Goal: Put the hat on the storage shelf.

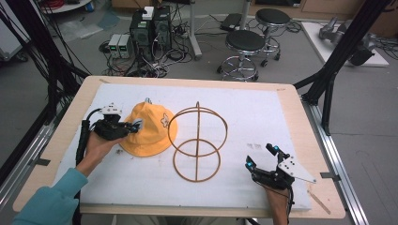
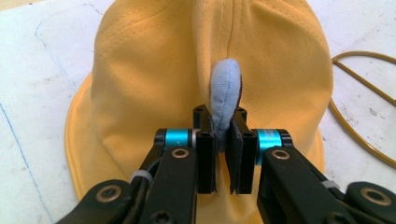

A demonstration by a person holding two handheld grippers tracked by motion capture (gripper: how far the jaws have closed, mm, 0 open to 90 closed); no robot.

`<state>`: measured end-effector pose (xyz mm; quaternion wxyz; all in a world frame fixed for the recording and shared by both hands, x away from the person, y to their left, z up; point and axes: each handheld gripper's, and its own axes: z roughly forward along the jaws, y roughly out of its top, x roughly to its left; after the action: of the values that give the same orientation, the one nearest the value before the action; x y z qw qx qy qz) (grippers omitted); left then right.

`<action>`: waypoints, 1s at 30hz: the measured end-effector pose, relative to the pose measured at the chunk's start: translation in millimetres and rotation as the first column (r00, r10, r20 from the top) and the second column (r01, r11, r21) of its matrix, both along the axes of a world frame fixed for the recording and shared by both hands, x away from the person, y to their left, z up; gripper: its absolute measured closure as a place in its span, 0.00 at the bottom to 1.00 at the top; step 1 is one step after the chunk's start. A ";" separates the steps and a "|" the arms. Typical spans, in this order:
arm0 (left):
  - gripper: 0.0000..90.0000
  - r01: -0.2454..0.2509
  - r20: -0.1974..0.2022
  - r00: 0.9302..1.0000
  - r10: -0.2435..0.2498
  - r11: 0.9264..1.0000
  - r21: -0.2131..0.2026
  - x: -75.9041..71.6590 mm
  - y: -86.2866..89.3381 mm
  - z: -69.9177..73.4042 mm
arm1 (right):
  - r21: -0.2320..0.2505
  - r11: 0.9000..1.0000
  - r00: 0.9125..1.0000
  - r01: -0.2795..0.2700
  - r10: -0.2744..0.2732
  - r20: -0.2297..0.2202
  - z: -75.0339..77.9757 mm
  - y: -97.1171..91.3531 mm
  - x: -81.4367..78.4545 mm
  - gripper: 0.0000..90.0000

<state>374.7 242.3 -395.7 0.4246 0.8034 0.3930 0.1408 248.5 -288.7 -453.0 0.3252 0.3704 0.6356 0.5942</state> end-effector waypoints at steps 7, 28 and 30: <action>0.93 0.005 0.001 1.000 -0.005 1.000 -0.012 -1.2 1.3 2.1 | 0.000 1.000 1.000 0.000 0.000 0.000 0.0 0.1 -0.1 0.12; 0.93 0.075 0.208 0.976 -0.060 0.995 -0.065 -17.3 24.0 143.4 | -0.003 1.000 1.000 -0.001 0.001 0.004 0.0 0.0 0.3 0.12; 0.93 0.087 0.229 0.971 -0.071 0.994 -0.060 -19.7 21.6 158.0 | -0.001 1.000 1.000 -0.001 0.001 0.001 0.0 0.1 0.0 0.12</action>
<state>355.0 263.9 -237.7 0.4995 0.7819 0.3143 0.2007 248.5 -288.6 -453.0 0.3254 0.3699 0.6357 0.5943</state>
